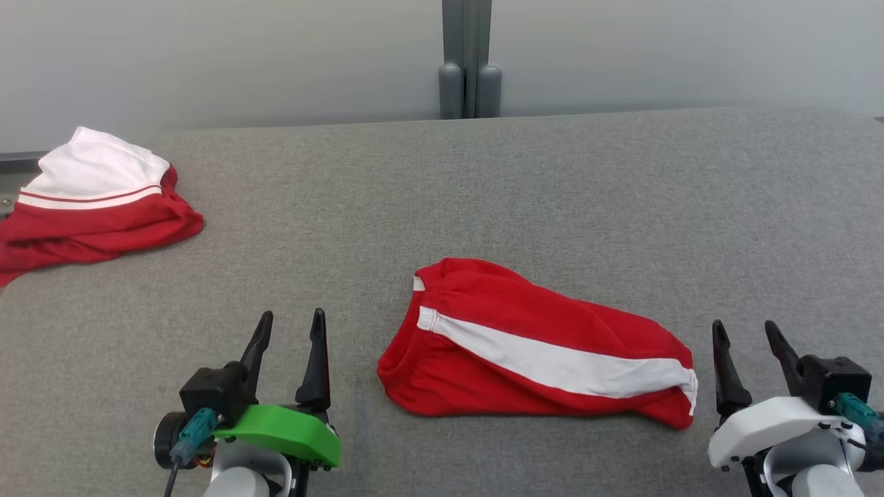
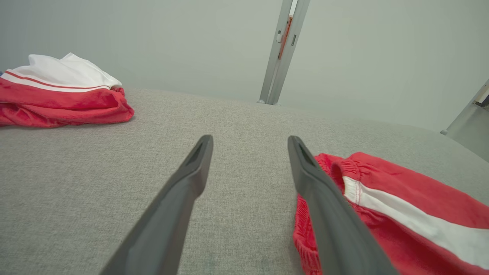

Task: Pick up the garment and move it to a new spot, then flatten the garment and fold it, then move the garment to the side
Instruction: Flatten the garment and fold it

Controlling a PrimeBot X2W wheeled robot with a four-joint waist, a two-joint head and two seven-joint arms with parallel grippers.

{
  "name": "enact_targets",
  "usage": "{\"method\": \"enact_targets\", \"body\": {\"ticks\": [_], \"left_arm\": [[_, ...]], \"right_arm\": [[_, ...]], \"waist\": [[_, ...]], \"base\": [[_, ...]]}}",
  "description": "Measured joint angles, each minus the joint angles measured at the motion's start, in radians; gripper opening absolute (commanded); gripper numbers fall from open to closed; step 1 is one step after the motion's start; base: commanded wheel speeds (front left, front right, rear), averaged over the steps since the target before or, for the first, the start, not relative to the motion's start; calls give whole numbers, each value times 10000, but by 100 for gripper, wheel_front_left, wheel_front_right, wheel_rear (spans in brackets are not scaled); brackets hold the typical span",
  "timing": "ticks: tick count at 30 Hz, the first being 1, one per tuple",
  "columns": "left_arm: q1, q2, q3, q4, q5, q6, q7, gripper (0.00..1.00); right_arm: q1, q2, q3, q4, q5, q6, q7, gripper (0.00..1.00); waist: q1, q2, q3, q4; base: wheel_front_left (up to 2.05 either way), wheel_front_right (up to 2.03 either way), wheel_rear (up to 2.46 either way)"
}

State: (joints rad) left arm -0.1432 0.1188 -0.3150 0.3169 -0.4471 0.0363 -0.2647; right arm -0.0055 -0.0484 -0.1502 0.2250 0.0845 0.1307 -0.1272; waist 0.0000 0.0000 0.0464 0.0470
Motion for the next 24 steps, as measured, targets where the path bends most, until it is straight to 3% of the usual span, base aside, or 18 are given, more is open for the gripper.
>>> {"method": "enact_targets", "body": {"ticks": [24], "left_arm": [[291, -393, 249, 86, 1066, -12, 0, 100]], "right_arm": [[-397, -2, 658, -46, 709, 0, -713, 100]], "waist": [[0, 0, -497, 225]], "base": [[0, 0, 0]]}}
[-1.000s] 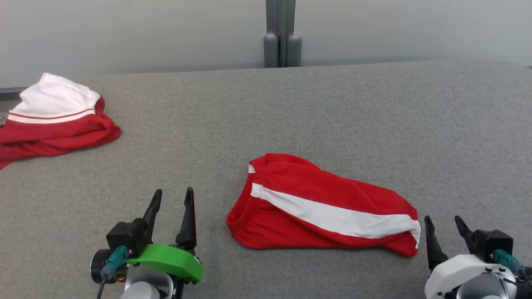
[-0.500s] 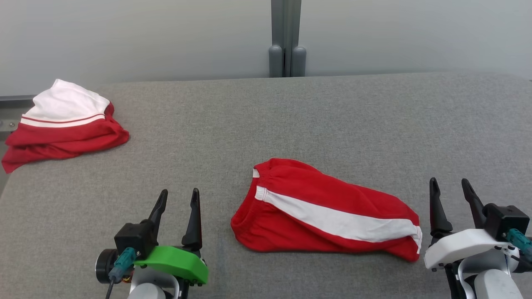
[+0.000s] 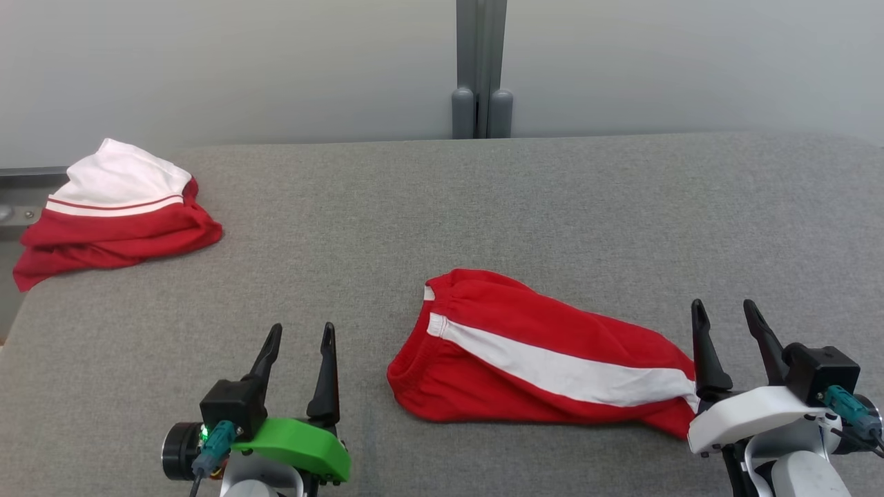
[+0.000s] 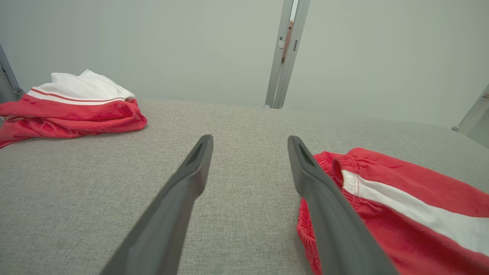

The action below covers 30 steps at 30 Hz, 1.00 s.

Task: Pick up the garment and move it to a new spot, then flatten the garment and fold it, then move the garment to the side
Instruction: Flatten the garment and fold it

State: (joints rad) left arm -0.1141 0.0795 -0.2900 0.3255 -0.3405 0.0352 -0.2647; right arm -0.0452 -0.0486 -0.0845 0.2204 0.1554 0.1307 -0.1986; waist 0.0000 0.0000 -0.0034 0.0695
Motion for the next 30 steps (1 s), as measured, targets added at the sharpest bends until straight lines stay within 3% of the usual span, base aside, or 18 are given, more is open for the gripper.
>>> {"method": "enact_targets", "body": {"ticks": [10, 19, 30], "left_arm": [[47, -19, -150, 305, 311, -203, 121, 100], [-1353, -86, -1515, 748, 318, -1210, 2472, 100], [-2439, -240, -1960, 1555, -978, -1496, 4222, 100]], "right_arm": [[35, -2, 90, 29, 4, 0, -25, 100], [110, -2, 165, 67, -58, 0, 33, 100], [65, -2, 132, 98, -109, 0, 33, 100]], "waist": [[0, 0, -26, -32], [0, 0, 110, -125], [0, 0, 389, -730]], "base": [[0, 0, 0], [0, 0, 0], [0, 0, 0]]}}
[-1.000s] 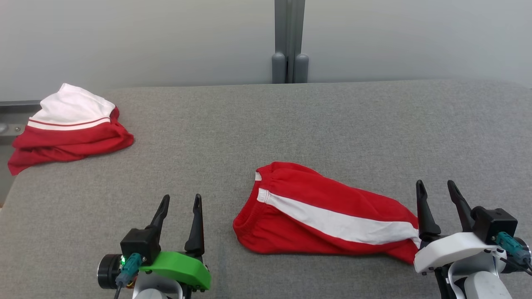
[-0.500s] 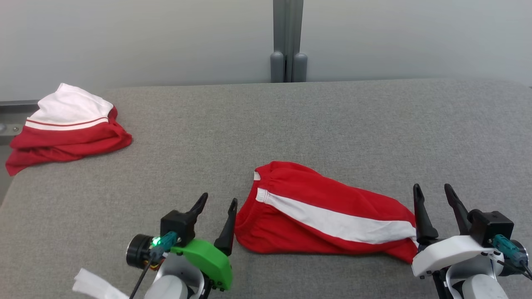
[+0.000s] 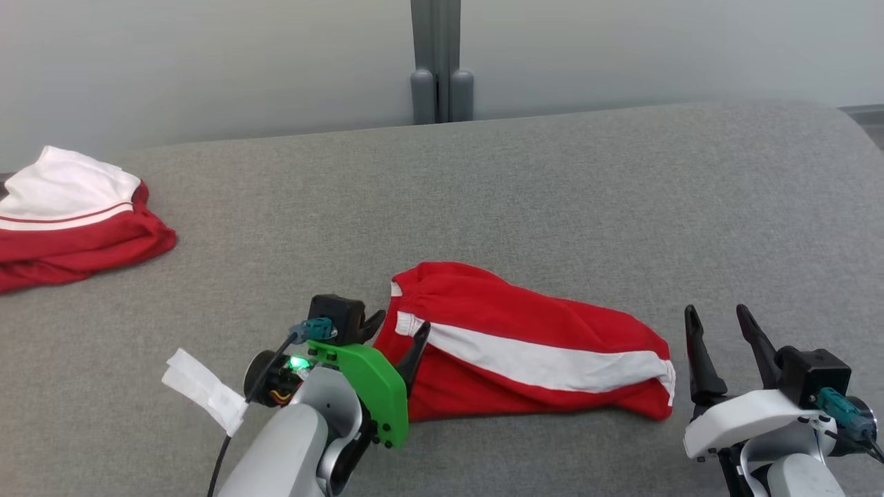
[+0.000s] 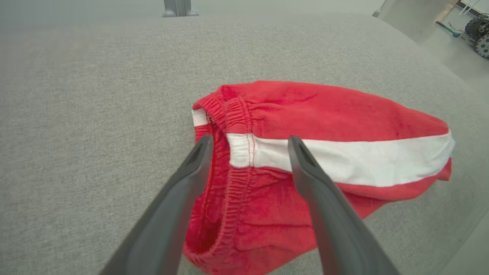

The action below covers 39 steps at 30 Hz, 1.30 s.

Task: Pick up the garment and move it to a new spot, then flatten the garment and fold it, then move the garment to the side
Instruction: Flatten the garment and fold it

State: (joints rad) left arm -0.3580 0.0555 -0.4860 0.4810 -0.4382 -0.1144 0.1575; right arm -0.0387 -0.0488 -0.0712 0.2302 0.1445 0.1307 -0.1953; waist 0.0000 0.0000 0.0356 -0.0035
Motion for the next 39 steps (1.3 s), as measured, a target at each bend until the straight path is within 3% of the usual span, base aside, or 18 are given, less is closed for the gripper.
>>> {"method": "enact_targets", "body": {"ticks": [9, 10, 11, 13, 14, 25, 34, 39], "left_arm": [[-347, 12, 278, 734, -445, 121, 144, 100], [-360, 12, 276, 759, -449, 121, 142, 93], [-377, 12, 274, 777, -472, 119, 138, 69], [-427, 12, 270, 759, -529, 117, 71, 7], [-447, 13, 268, 738, -531, 115, 54, 0], [229, 522, 512, -604, -692, 320, -351, 0], [935, 533, 456, -1522, -871, 554, -290, 0], [1039, 533, 407, -1766, -901, 656, -253, 0]], "right_arm": [[-69, -2, -236, -8, -92, 0, -27, 100], [-68, -2, -257, -4, -111, 0, -35, 100], [-65, -2, -284, 4, -138, 0, -44, 100], [-49, -2, -336, 10, -157, 0, -42, 100], [-32, -2, -351, 10, -163, 0, -27, 100], [338, -2, -86, 675, 247, 0, 857, 100], [-337, 2, 485, 1894, 382, 0, 1281, 100], [-886, -4, 794, 2819, -92, 0, 1605, 100]], "waist": [[0, 0, 376, -535], [0, 0, 406, -567], [0, 0, 441, -602], [0, 0, 501, -649], [0, 0, 520, -658], [0, 0, 643, -523], [0, 0, 717, -273], [0, 0, 771, -206]], "base": [[0, 0, 0], [0, 0, 0], [0, 0, 0], [0, 0, 0], [0, 0, 0], [0, 0, 0], [0, 0, 0], [0, 0, 0]]}}
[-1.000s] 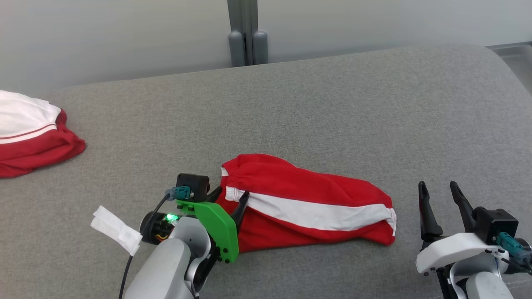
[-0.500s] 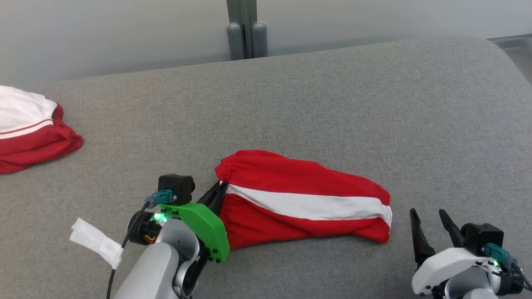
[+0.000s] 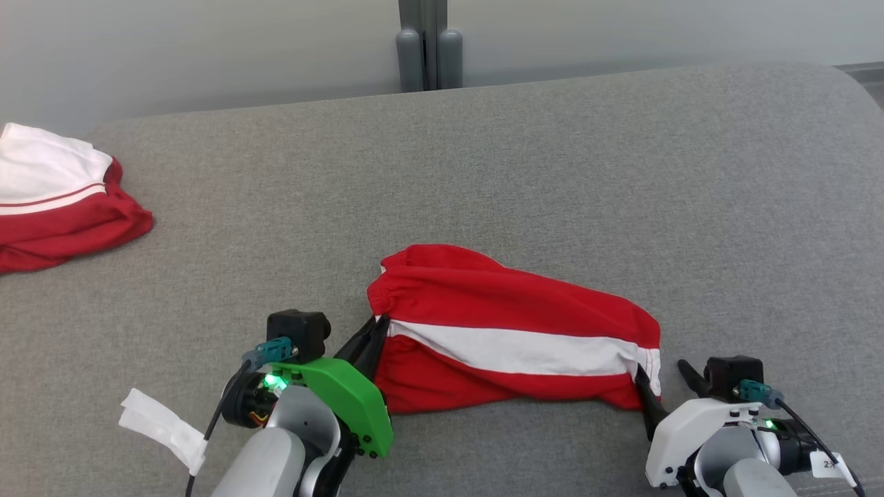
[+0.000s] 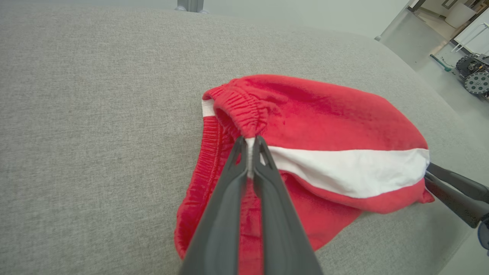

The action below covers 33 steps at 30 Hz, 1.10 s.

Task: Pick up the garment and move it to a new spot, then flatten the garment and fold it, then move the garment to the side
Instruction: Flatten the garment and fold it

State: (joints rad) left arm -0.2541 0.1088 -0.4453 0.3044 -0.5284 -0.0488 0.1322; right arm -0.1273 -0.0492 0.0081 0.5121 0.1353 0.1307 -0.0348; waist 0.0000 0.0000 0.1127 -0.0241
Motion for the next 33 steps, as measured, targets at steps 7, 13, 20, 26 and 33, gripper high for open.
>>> {"method": "enact_targets", "body": {"ticks": [7, 13, 20, 26, 33], "left_arm": [[101, 17, -17, -171, -82, 81, 0, 0], [191, 73, 19, -265, -167, 138, -12, 0], [242, 171, 159, -456, -240, 186, -228, 0], [242, 265, 337, -993, -238, 303, -623, 0], [238, 343, 568, -2230, -224, 437, -1014, 0]], "right_arm": [[-484, 2, 194, 750, -171, 0, 65, 32], [-634, 0, 284, 1035, -132, 2, 113, 0], [-640, 2, 291, 715, 236, 4, -370, 0], [-627, 8, 228, -905, 380, 4, -788, 0], [-390, 2, 215, -4019, 169, 2, -1112, 0]], "waist": [[0, 0, 4, 49], [0, 0, -22, -4], [0, 0, -69, -73], [0, 0, -236, -125], [0, 0, -556, -191]], "base": [[0, 0, 0], [0, 0, 0], [0, 0, 0], [0, 0, 0], [0, 0, 0]]}}
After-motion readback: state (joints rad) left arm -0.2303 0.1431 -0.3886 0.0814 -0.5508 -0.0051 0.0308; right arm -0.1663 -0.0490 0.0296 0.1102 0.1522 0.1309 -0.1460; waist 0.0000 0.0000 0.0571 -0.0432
